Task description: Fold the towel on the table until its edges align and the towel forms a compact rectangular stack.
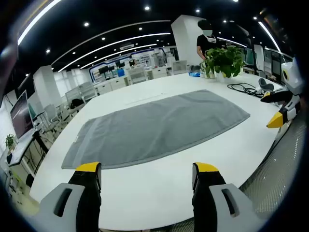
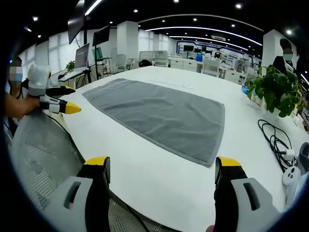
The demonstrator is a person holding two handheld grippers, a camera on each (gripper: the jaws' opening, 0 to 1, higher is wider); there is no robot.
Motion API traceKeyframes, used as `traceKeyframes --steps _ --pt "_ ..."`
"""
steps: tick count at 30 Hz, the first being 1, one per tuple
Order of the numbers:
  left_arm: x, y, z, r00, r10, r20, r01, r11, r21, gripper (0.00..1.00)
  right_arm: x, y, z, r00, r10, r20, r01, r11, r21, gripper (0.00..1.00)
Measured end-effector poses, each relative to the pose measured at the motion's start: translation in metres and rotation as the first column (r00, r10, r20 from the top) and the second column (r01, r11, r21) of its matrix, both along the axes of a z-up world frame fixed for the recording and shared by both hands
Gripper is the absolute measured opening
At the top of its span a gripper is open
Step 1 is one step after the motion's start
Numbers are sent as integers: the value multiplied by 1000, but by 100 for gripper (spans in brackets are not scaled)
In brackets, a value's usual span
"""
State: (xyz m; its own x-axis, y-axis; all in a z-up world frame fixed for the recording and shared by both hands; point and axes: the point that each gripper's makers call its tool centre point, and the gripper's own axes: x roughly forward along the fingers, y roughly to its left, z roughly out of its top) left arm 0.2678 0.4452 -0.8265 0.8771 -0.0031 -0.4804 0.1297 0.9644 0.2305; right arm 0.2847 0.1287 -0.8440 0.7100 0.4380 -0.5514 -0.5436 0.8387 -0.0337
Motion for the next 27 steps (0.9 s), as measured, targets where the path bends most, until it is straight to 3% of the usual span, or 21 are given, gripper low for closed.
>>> traceKeyframes --steps 8,16,20,27 --pt "0 3 1 1000 19 10 -19 1000 -11 81 -1 3 2 1000 3 6 -3 1000 10 92" --pt "-2 12 1 997 75 11 -75 997 -36 87 5 -3 13 997 -38 70 37 999 23 99" --pt "-2 19 0 994 109 15 -107 992 -62 91 9 -7 22 991 -70 111 65 997 48 99" --pt "1 14 5 993 108 42 -102 988 -114 94 13 -10 22 990 -84 115 78 995 57 99"
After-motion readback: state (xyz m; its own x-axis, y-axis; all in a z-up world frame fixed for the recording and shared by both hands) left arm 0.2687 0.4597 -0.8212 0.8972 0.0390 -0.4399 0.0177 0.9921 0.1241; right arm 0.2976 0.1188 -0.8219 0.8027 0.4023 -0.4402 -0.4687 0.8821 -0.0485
